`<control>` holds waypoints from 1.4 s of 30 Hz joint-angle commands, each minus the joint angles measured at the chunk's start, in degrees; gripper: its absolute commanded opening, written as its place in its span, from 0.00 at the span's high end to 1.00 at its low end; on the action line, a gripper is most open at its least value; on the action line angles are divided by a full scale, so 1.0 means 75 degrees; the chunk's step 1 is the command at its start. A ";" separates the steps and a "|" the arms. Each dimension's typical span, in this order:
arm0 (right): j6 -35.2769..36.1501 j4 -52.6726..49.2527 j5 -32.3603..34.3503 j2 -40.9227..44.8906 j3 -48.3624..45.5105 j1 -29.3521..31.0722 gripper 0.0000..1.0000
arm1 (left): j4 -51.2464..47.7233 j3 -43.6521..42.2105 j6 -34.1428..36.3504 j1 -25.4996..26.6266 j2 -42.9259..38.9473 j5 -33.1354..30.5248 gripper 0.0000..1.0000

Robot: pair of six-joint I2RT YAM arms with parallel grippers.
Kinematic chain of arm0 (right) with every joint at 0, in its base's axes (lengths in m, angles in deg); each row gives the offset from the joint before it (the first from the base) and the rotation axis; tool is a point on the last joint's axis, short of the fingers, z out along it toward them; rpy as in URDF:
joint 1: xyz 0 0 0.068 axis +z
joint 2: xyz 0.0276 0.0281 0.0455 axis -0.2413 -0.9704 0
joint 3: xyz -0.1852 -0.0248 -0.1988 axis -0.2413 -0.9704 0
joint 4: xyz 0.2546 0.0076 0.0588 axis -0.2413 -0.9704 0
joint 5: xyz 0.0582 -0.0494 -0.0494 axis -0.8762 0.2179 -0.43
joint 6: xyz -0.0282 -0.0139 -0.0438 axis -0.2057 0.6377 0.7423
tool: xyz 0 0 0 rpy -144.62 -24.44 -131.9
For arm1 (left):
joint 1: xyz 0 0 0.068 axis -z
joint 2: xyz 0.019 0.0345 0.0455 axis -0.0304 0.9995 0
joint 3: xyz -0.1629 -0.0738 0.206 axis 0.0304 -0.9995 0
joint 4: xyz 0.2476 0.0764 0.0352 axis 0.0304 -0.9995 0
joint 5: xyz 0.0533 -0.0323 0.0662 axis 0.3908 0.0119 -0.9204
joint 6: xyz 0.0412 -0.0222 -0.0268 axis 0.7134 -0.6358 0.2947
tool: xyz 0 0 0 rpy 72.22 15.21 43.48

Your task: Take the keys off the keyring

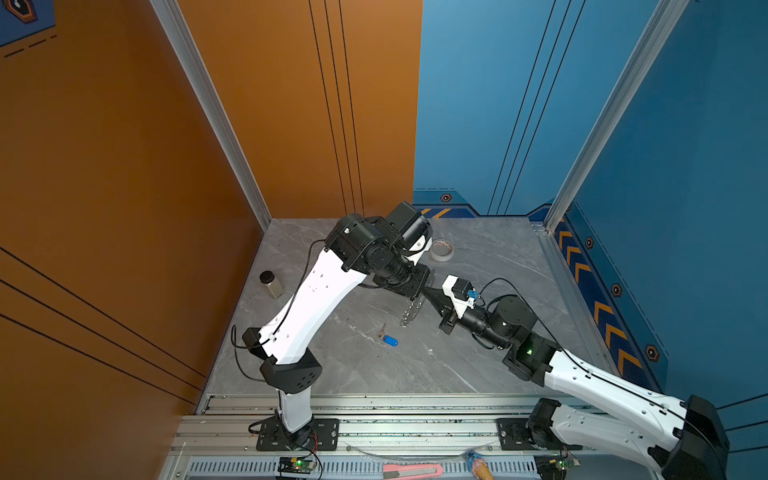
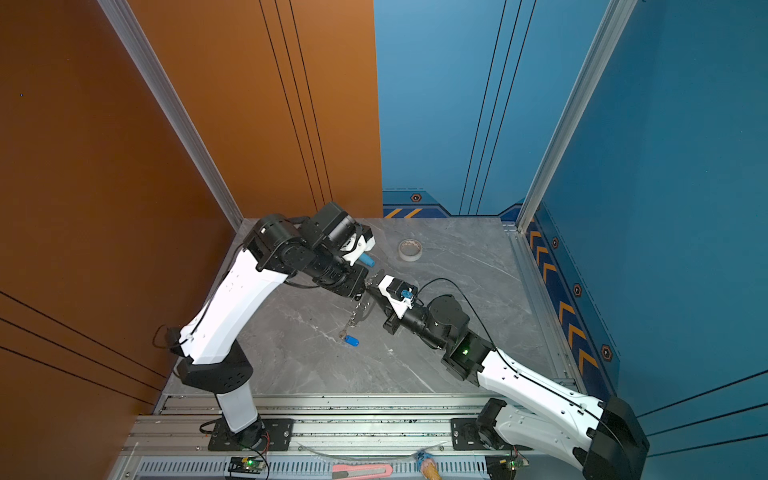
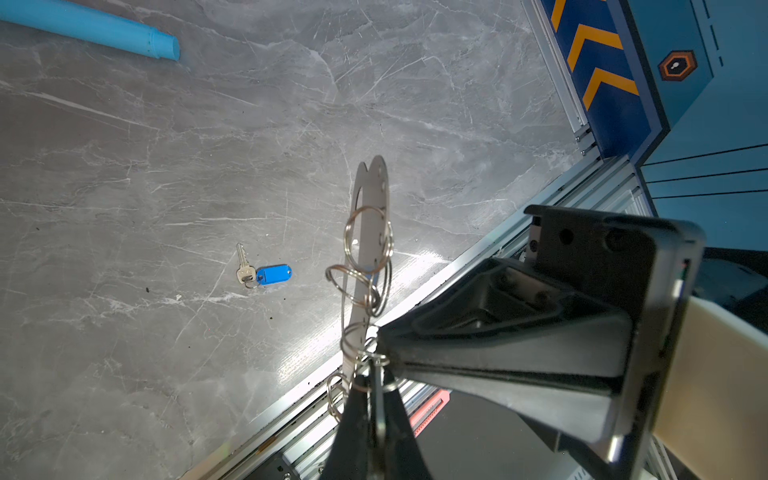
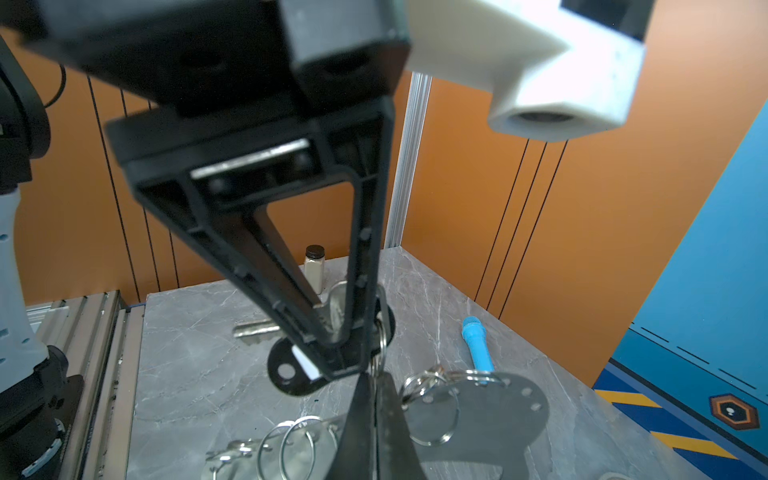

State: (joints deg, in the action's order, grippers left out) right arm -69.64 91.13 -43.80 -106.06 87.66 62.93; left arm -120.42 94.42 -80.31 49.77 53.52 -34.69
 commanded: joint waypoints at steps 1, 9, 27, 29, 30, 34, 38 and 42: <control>0.0244 -0.0743 0.0143 0.0081 0.0064 0.0089 0.97 | -0.0066 0.0060 0.0237 -0.0225 -0.0182 -0.0221 1.00; 0.0312 -0.0841 0.0241 0.0093 0.0112 0.0126 0.97 | -0.0064 -0.0070 0.0346 -0.0443 -0.0230 -0.0282 1.00; -0.0491 0.0799 0.0495 0.0173 0.0283 0.0135 1.00 | 0.0042 -0.0788 0.0357 -0.0928 -0.0170 -0.0334 1.00; -0.0735 0.1116 0.0401 0.0056 0.0367 0.0132 1.00 | 0.0059 -0.0801 0.0370 -0.0929 -0.0084 -0.0210 1.00; -0.0856 0.1321 0.0369 -0.0003 0.0401 0.0138 1.00 | 0.0079 -0.0825 0.0381 -0.0926 -0.0064 -0.0166 1.00; -0.1266 0.1908 0.0434 -0.0183 0.0426 0.0075 1.00 | 0.0204 -0.0792 0.0394 -0.1012 -0.0100 -0.0052 1.00; -0.1953 0.2701 0.0581 -0.0502 0.0186 -0.0013 0.99 | 0.0461 -0.0719 0.0266 -0.1072 -0.0150 0.0323 1.00; -0.2941 0.3753 0.0651 -0.0920 -0.0211 -0.0234 0.93 | 0.0467 -0.0605 0.0228 -0.1072 -0.0205 0.0440 1.00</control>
State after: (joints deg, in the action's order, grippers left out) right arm -83.78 104.53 -40.39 -112.42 87.07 62.30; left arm -115.83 89.26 -78.23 42.49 52.85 -30.87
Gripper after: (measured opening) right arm 0.053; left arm 0.073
